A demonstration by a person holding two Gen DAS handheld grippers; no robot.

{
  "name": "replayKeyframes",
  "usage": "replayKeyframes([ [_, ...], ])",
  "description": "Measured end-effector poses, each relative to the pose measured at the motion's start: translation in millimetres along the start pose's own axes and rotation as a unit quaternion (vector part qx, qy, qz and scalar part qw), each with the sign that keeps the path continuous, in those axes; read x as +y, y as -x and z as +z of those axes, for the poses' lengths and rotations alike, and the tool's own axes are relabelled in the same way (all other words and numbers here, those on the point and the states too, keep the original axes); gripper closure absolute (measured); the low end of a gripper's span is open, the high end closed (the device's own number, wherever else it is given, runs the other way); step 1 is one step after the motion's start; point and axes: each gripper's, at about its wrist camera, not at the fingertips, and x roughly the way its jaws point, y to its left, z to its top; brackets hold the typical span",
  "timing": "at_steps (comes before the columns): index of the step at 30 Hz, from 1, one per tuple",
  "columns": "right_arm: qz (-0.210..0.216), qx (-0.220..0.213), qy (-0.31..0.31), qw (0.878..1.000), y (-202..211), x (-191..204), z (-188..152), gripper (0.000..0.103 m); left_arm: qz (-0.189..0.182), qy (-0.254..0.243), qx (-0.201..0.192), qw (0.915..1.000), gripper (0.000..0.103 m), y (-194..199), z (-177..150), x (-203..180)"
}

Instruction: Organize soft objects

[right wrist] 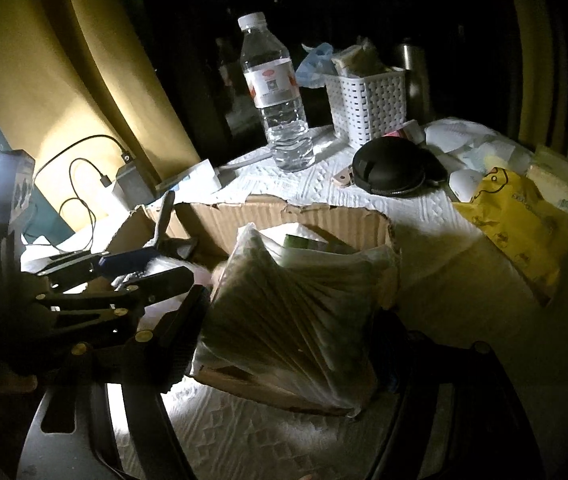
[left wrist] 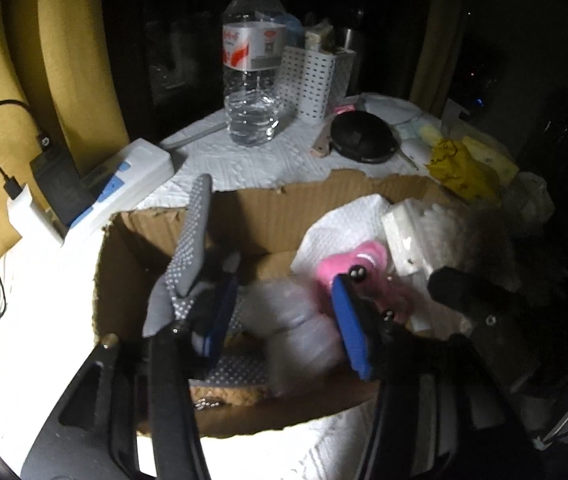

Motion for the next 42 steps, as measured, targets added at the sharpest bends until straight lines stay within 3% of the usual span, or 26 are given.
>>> replayKeyframes([
  [7,-0.007,-0.009,0.009,1.000,8.0,8.2,0.4,0.020,0.004,0.004,-0.006,1.0000,0.049,15.9,-3.8,5.7],
  [26,-0.037,-0.033,0.012,0.999,52.7,28.2,-4.6,0.020,-0.004,-0.001,-0.042,0.9991,0.048,77.8,-18.7,-3.2],
  [28,-0.038,-0.035,0.013,0.999,57.9,30.2,-6.2,0.020,-0.004,-0.001,-0.047,0.9989,0.047,84.6,-21.1,-3.8],
  [32,-0.043,-0.041,0.014,0.998,70.4,35.7,-9.2,0.020,-0.005,0.004,-0.058,0.9983,0.036,101.2,-26.1,-3.8],
  [42,-0.052,-0.053,0.018,0.997,99.0,52.0,-15.4,0.020,0.006,-0.002,-0.082,0.9966,0.032,139.5,-35.4,-11.7],
])
